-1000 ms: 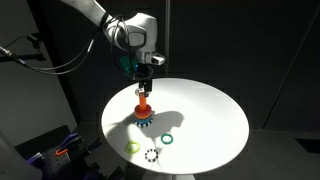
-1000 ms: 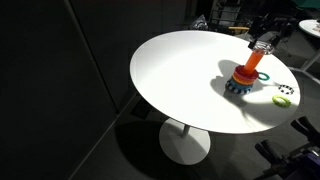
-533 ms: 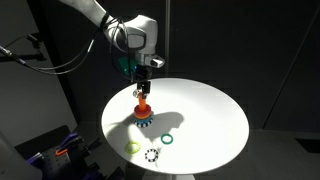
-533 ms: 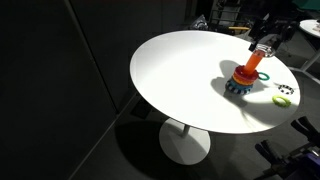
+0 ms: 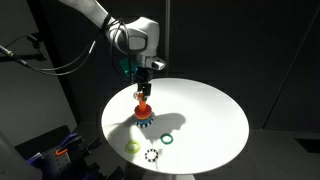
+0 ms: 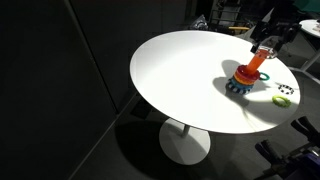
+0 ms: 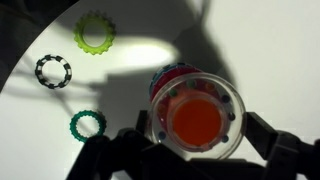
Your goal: Put the transparent ring on the stake
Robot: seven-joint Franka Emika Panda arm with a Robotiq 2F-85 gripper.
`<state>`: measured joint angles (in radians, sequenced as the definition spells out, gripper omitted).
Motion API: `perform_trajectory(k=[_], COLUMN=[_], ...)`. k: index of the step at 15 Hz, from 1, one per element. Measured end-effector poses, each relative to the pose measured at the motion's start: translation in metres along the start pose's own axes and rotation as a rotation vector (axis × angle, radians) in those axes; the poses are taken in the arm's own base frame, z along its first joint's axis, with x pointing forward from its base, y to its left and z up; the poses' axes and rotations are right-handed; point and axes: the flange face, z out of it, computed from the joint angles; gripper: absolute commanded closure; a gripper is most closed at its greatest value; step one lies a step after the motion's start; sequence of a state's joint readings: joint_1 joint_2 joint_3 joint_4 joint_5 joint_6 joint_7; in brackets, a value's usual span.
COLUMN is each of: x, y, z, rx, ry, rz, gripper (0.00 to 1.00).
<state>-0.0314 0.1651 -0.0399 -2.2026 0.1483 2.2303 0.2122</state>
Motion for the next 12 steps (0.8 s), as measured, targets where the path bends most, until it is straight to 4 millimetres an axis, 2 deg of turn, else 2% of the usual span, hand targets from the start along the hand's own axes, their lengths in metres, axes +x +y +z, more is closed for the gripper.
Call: perform_trajectory(k=[5,12], x=[0.0013,-0.0002], y=[0.0028,0.0032], z=[0.0059,0.0028], rx=[-0.004,-0.002], ry=[-0.01,-0.006], rz=[0.004,-0.04], gripper=[0.0,0.0])
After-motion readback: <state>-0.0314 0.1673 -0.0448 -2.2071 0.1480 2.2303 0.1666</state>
